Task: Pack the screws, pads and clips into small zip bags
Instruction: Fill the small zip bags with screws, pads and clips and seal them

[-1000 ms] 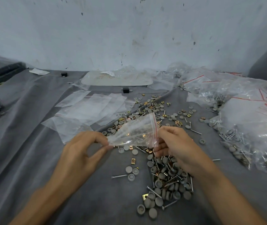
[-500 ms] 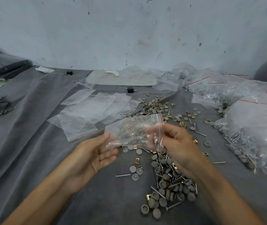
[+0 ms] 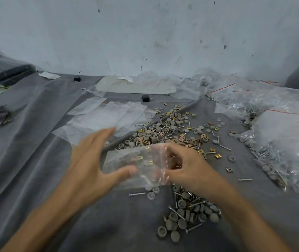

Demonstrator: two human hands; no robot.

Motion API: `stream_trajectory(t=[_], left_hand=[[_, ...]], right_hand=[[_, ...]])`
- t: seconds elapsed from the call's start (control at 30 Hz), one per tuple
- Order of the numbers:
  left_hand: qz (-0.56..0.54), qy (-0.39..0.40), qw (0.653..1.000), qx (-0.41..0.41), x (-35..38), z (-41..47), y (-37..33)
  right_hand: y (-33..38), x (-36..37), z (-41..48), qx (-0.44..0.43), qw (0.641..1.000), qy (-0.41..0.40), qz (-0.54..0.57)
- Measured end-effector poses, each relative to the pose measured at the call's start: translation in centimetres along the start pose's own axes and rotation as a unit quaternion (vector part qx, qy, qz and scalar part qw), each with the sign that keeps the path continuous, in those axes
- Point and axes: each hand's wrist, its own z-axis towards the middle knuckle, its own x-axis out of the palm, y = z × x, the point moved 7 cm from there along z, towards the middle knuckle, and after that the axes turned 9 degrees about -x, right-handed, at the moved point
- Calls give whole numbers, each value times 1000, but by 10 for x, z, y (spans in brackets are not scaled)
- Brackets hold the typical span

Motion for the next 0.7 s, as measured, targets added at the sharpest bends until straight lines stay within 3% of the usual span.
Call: stream_trajectory(t=[0.13,0.43,0.7], left_hand=[[28,134,986,93,30,-18,-21],[2,168,982,83,32,-19,-20],[3,121,988,93,28,-14,-15]], right_hand=[[14,38,-3,-62,994,60,-64],[20,51,-3,-120,982,47,-137],[12,42,0,-103,985,78,-116]])
